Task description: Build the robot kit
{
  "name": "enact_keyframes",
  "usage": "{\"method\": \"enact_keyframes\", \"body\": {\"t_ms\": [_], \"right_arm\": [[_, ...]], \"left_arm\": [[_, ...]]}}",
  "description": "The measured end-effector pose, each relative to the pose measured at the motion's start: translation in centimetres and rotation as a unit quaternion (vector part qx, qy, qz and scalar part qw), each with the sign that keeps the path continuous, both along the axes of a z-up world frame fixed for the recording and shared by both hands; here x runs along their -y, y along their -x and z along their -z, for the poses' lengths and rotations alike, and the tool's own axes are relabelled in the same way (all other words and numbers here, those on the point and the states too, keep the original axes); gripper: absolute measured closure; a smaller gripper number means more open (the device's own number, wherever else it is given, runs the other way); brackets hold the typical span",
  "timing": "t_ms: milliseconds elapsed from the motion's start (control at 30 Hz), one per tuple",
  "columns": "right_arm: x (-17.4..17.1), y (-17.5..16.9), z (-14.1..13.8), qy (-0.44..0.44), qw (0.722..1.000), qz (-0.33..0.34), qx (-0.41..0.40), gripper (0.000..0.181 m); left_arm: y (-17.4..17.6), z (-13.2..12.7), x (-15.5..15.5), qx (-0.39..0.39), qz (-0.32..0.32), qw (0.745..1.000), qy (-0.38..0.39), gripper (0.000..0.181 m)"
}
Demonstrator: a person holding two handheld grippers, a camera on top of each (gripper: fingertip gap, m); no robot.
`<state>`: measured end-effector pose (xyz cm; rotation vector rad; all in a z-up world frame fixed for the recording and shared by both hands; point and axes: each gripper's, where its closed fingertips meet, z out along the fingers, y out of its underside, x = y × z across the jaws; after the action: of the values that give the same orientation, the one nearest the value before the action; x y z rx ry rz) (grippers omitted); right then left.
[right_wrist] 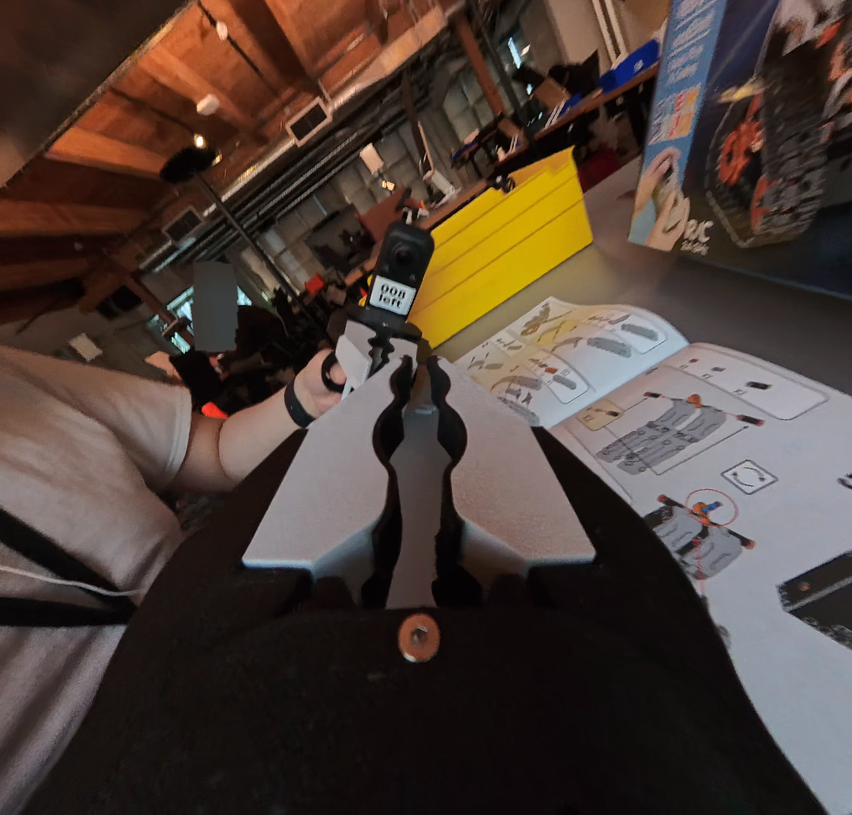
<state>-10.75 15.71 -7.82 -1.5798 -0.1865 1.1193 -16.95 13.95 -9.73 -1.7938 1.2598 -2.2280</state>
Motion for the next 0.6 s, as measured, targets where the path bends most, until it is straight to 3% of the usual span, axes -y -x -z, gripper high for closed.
{"method": "enact_keyframes", "body": {"t_ms": [167, 400, 600], "right_arm": [[0.5, -1.4, -0.7, -0.021, 1.000, 0.010, -0.012, 0.174], [1.3, 0.7, -0.3, -0.105, 0.971, 0.025, 0.215, 0.181], [1.2, 0.9, 0.3, -0.096, 0.967, 0.030, 0.235, 0.181]], "left_arm": [[0.0, 0.0, -0.2, -0.002, -0.006, 1.000, 0.000, 0.181], [0.0, 0.1, -0.5, -0.007, -0.011, 1.000, 0.003, 0.181], [0.0, 0.0, -0.6, -0.005, -0.014, 1.000, 0.003, 0.181]]}}
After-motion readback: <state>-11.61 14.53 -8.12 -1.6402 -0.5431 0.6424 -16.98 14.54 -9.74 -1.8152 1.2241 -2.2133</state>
